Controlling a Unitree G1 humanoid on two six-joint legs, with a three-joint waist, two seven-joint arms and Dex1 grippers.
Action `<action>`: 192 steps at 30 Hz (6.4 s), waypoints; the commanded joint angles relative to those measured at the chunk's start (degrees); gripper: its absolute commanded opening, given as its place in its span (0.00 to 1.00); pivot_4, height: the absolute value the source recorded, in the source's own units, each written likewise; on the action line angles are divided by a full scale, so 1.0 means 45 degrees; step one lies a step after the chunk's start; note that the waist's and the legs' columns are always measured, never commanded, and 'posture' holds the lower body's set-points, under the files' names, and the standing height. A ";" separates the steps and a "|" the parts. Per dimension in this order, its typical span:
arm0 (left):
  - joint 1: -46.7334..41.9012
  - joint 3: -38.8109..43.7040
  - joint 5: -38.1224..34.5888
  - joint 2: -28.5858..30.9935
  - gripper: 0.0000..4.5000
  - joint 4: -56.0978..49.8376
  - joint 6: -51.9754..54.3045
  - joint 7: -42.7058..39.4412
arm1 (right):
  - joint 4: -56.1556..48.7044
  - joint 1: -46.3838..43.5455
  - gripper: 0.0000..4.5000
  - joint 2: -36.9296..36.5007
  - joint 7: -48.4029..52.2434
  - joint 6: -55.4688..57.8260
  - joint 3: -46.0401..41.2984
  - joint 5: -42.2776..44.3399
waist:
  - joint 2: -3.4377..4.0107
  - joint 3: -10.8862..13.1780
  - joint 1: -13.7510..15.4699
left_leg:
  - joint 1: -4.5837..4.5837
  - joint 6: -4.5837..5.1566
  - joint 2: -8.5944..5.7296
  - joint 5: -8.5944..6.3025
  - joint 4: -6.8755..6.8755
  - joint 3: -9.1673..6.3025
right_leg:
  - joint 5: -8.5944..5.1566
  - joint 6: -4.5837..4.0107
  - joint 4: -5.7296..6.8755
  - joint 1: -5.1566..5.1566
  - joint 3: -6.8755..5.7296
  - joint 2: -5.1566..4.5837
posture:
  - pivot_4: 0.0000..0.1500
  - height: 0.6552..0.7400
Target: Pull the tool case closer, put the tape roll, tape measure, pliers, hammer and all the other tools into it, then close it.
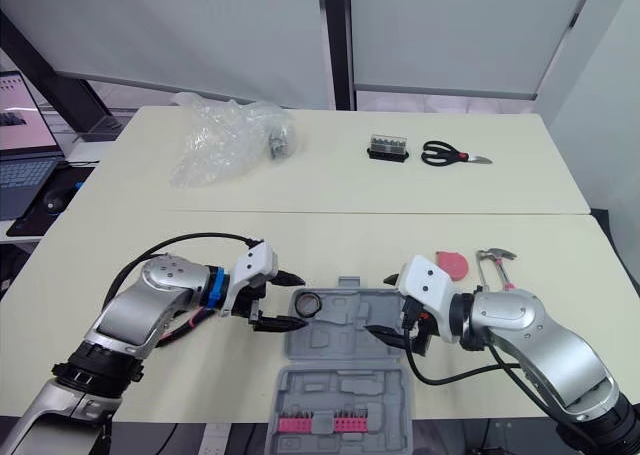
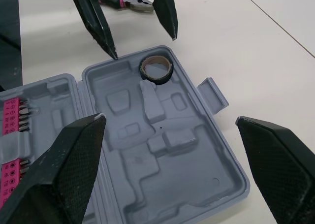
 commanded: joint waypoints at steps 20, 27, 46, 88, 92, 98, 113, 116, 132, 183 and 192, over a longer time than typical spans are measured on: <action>0.0071 0.0091 0.0431 -0.1203 0.28 0.2285 -0.3620 -0.0293 | 0.0123 -0.0037 1.00 0.0230 -0.0223 -0.0738 0.0032 -0.0573 | 0.0000 0.0000 -0.0003 | -0.0001 0.0000 -0.0002 0.0000 0.0000 0.0003 | 0.0000 0.0000 -0.0004 0.0002 0.0001 -0.0002 | 1.00 1.00; -0.0192 -0.0266 0.1238 -0.1875 0.28 0.3838 -0.4584 0.0033 | 0.0126 0.0067 1.00 0.0303 -0.0216 -0.0800 0.0095 -0.0686 | 0.0000 0.0000 0.0000 | -0.0002 0.0000 -0.0002 0.0000 0.0001 0.0002 | 0.0000 0.0000 -0.0004 0.0001 -0.0002 -0.0001 | 1.00 1.00; -0.0700 -0.0248 0.1601 -0.1873 0.28 0.5648 -0.4984 -0.0519 | -0.0184 0.0324 1.00 0.0341 -0.0273 -0.0606 -0.0093 -0.0524 | 0.0004 -0.0009 -0.0011 | 0.0064 0.0001 -0.0004 0.0000 0.0000 -0.0006 | 0.0000 0.0001 -0.0005 0.0076 -0.0010 -0.0001 | 1.00 1.00; 1.1629 1.2479 -0.2311 -0.0925 0.99 0.1744 -0.3282 0.5216 | 1.1259 0.2653 1.00 -0.2811 0.3999 -0.7496 -0.6524 -0.1767 | -0.0012 -0.0011 -0.0028 | 0.0081 0.0001 -0.0001 -0.0005 -0.0054 0.0058 | -0.0004 0.0000 -0.0094 0.0083 0.0038 -0.0035 | 1.00 1.00; 1.1199 1.2426 -0.2512 -0.0297 0.99 0.1664 -0.3291 0.4847 | 1.0847 0.3155 1.00 -0.2849 0.4265 -0.7971 -0.6285 -0.2000 | -0.0014 -0.0012 0.0017 | 0.0073 -0.0001 -0.0012 -0.0006 -0.0055 0.0058 | -0.0004 0.0003 -0.0099 0.0083 0.0034 -0.0045 | 1.00 1.00; 1.0883 1.1702 -0.2971 0.0919 0.99 0.0117 -0.2451 0.3317 | 0.7551 0.4992 1.00 -0.2368 0.3674 -0.6562 -0.7271 -0.1117 | -0.0009 -0.0014 -0.0008 | 0.0078 -0.0002 -0.0007 -0.0007 -0.0059 0.0059 | -0.0005 0.0003 -0.0098 0.0086 0.0035 -0.0044 | 1.00 1.00; 0.5394 0.4471 -0.4001 0.1633 1.00 -0.5986 0.0249 0.1681 | 0.1597 0.5242 0.81 0.1295 -0.1162 -0.1800 -0.4438 -0.1018 | -0.0023 -0.0020 -0.0038 | 0.0066 -0.0004 -0.0003 -0.0006 -0.0062 0.0046 | -0.0001 0.0007 -0.0098 0.0082 0.0036 -0.0025 | 1.00 1.00; 0.4094 0.3395 -0.4173 0.1414 1.00 -0.6267 0.0524 0.1383 | 0.2227 0.4512 0.81 0.2057 -0.2202 -0.1680 -0.3729 -0.1605 | -0.0022 -0.0020 -0.0031 | 0.0067 -0.0004 -0.0002 -0.0006 -0.0064 0.0045 | -0.0001 0.0007 -0.0097 0.0079 0.0036 -0.0022 | 1.00 1.00; 0.1251 0.0932 -0.3954 0.0162 1.00 -0.5901 0.0591 0.0578 | 0.5562 0.2013 0.81 0.5036 -0.5422 -0.1213 -0.3272 -0.2662 | -0.0018 -0.0018 -0.0018 | 0.0061 -0.0003 -0.0006 -0.0005 -0.0051 0.0042 | 0.0000 0.0008 -0.0085 0.0075 0.0038 -0.0014 | 1.00 1.00; 0.2794 0.0519 -0.2902 -0.0266 1.00 -0.5277 -0.1037 0.0159 | 0.5045 0.3149 0.29 0.4755 -0.5236 -0.1830 -0.2788 -0.3065 | -0.0017 -0.0019 -0.0018 | 0.0064 -0.0002 -0.0004 -0.0006 -0.0051 0.0037 | 0.0000 0.0008 -0.0087 0.0079 0.0037 -0.0015 | 1.00 1.00; 0.3010 0.0661 -0.2960 -0.0061 1.00 -0.5572 -0.1064 0.0089 | 0.4982 0.3474 0.01 0.4710 -0.5024 -0.2050 -0.2752 -0.3047 | -0.0017 -0.0019 -0.0016 | 0.0064 -0.0002 -0.0003 -0.0006 -0.0053 0.0036 | 0.0000 0.0008 -0.0088 0.0079 0.0036 -0.0013 | 1.00 1.00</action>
